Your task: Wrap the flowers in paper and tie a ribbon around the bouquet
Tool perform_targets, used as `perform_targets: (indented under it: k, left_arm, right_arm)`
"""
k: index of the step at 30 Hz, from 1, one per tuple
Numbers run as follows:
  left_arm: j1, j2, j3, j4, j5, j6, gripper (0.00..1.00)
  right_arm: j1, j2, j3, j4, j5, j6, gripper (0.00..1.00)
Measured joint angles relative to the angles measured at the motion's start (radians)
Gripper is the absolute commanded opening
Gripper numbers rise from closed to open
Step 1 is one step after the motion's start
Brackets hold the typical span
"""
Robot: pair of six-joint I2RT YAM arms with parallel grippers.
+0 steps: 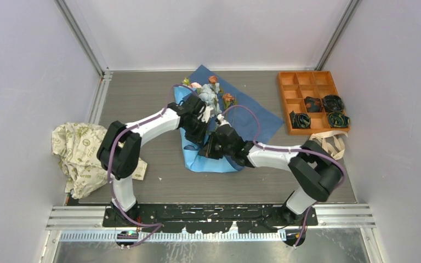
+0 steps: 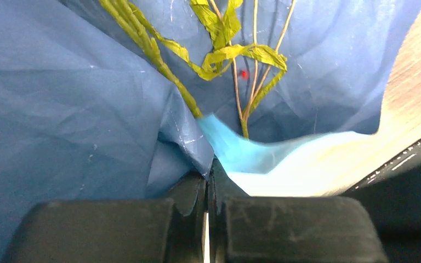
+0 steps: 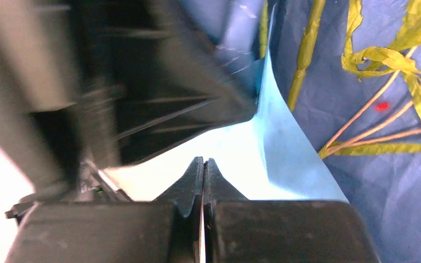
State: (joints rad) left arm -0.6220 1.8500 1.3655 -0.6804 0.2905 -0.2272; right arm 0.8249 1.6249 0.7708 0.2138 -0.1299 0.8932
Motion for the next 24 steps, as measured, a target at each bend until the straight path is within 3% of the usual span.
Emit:
perform_targets:
  k: [7,10,13,17,24]
  left_arm:
    - [-0.006,0.067,0.021,0.003,-0.026,0.002,0.0]
    - [-0.006,0.068,0.021,0.003,-0.034,0.002,0.0]
    - [-0.006,0.068,0.022,0.002,-0.04,0.002,0.0]
    - [-0.006,0.068,0.022,0.002,-0.047,0.002,0.0]
    - [-0.006,0.018,0.02,-0.034,-0.064,0.024,0.0]
  right_arm:
    - [-0.112,-0.226,-0.096,-0.071,0.037,0.028,0.24]
    - [-0.176,-0.266,-0.111,-0.129,0.017,-0.046,0.19]
    - [-0.169,-0.267,-0.111,-0.146,-0.097,-0.135,0.11]
    - [-0.145,-0.23,-0.11,-0.057,-0.219,-0.135,0.04]
    - [-0.153,0.113,-0.1,0.121,-0.26,-0.063,0.01]
